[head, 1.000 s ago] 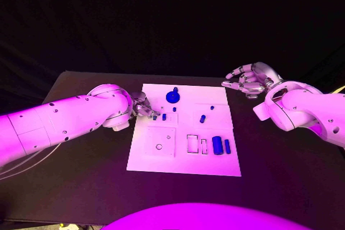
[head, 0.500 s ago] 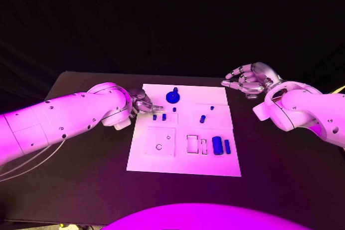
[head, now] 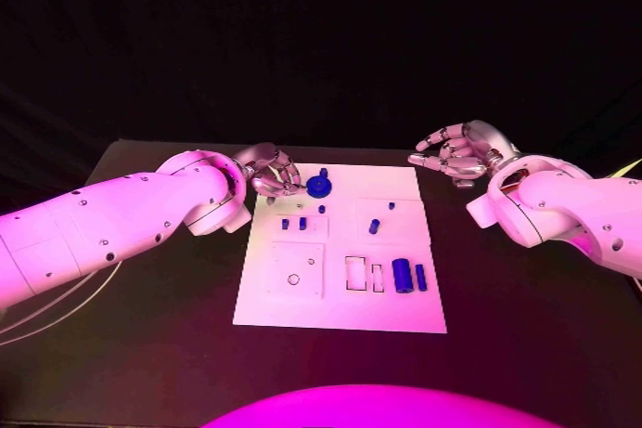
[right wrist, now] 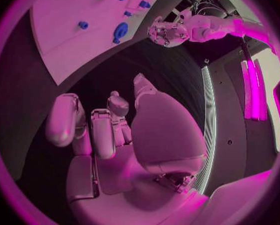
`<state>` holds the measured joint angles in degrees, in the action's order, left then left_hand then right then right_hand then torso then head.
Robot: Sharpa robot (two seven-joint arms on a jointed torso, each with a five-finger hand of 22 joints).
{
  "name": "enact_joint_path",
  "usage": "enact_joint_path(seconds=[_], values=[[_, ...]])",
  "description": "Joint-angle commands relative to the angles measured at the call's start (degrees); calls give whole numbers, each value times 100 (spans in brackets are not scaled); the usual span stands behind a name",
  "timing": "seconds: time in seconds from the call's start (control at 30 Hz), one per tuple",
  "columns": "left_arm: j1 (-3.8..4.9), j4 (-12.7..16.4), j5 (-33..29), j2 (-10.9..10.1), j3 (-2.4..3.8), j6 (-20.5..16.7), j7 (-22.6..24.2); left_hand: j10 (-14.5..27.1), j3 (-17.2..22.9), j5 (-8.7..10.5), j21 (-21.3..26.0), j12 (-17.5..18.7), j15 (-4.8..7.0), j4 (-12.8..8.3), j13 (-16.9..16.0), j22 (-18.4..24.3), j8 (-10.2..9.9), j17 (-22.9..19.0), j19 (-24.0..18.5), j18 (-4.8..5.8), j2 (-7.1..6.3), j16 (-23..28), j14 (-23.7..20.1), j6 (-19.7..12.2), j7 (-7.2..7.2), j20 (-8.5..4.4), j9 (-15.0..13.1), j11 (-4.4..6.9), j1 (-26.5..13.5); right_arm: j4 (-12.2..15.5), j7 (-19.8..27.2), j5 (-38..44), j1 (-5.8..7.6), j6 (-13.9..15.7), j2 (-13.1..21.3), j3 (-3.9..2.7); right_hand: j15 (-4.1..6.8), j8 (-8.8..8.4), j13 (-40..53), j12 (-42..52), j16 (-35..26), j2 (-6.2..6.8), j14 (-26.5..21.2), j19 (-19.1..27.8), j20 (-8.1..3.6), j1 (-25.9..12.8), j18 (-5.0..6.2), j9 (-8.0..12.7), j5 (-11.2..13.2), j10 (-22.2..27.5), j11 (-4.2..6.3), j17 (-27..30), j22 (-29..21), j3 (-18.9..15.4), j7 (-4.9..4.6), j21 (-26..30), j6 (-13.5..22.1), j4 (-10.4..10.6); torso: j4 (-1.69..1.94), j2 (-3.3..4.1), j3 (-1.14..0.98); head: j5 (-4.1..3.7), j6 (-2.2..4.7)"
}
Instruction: Assemble the parts on the task board
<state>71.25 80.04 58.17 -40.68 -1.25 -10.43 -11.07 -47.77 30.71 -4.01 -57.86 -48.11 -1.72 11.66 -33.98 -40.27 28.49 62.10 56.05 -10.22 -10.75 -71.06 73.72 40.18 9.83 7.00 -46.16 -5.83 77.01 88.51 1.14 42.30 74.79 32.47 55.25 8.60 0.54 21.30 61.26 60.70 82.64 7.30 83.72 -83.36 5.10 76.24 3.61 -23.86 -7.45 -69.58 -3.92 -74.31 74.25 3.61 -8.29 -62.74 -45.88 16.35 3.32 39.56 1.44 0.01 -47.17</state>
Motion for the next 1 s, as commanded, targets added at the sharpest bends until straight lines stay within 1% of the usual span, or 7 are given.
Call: enact_joint_path(seconds=[0.03, 0.07, 0.13, 0.2, 0.27, 0.47, 1.0], values=[[5, -49, 417, 106, -18, -96, 544, 101, 316, -119, 197, 277, -48, -62, 258, 121, -165, -326, -93, -29, -109, 301, -338, -92, 43, 51, 267, -24, 185, -8, 43, 8, -3, 19, -7, -1, 41, 105, -270, -312, -131, -126, 327, 97, -28, 57, 154, -77, -64, 416, 46, -469, 151, -191, 2, 125, 37, -18, 0, 6, 10, -24, 33], [5, -73, 545, 137, -29, -106, 660, 161, 446, -117, 284, 468, -43, -173, 454, 170, -225, -704, -137, -32, -174, 588, -641, -99, 36, 64, 419, -30, 304, -10, 51, 9, -3, 23, -8, -1, 41, 106, -418, -465, -166, -134, 312, 114, -28, 98, 164, -78, -63, 517, 46, -430, 121, -179, 2, 188, 41, -24, 3, 5, 11, -33, 40], [4, -166, 976, 246, -77, -86, 943, 116, 561, -109, 317, 680, -59, -328, 726, 190, -314, -810, -129, -33, -259, 604, -686, -35, 54, 72, 667, -45, 392, -19, 80, 22, -4, 37, -11, -1, 43, 106, -1215, -1286, -534, -147, 172, 311, -26, 252, 276, -80, -61, 977, 46, -50, -243, -135, -2, 899, 57, -18, 2, 1, 8, -39, 58], [4, -246, 1267, 327, -121, -67, 1076, 175, 624, -100, 358, 983, -76, -427, 1022, 201, -441, -1265, -198, -30, -340, 906, -1034, 8, 53, 83, 924, -63, 398, -24, 103, 33, -5, 49, -14, -1, 47, 110, -1403, -1465, -667, -140, 135, 359, -25, 328, 308, -82, -62, 976, 45, 67, -380, -111, -1, 1150, 57, -11, 4, -2, 7, -40, 70], [4, -344, 1553, 415, -164, -31, 1184, 128, 609, -94, 367, 1104, -74, -479, 1175, 201, -491, -1331, -215, -33, -380, 905, -1047, 73, 40, 91, 1066, -64, 383, -29, 126, 47, -5, 63, -19, -1, 35, 107, -1648, -1726, -1066, -135, -13, 548, -22, 401, 414, -81, -62, 1015, 44, 444, -767, -76, -12, 1873, 63, -2, 6, -4, 3, -36, 80], [3, -613, 2155, 639, -239, 116, 1302, 103, 522, -92, 387, 1385, -93, -534, 1497, 204, -673, -1485, -228, -29, -485, 876, -1076, 160, 19, 110, 1400, -90, 287, -46, 193, 90, -11, 82, -40, -1, 9, 92, -2436, -2518, -1619, -94, -176, 706, 8, 528, 523, -67, -66, 975, 5, 863, -1362, 40, -39, 2873, 47, 8, 0, 0, 6, -21, 107], [1, -1099, 2626, 1068, -319, 452, 1214, 190, 255, -104, 390, 1629, -141, -550, 1772, 206, -766, -1443, -179, -31, -518, 603, -949, 285, 11, 161, 1656, -138, 216, -54, 256, 108, -28, 135, -80, -1, -64, 50, -3426, -3514, -1818, -18, -184, 608, 57, 468, 541, -32, -64, 993, -92, 936, -1630, 150, -115, 3246, 37, 2, -5, 9, -1, -35, 109]])
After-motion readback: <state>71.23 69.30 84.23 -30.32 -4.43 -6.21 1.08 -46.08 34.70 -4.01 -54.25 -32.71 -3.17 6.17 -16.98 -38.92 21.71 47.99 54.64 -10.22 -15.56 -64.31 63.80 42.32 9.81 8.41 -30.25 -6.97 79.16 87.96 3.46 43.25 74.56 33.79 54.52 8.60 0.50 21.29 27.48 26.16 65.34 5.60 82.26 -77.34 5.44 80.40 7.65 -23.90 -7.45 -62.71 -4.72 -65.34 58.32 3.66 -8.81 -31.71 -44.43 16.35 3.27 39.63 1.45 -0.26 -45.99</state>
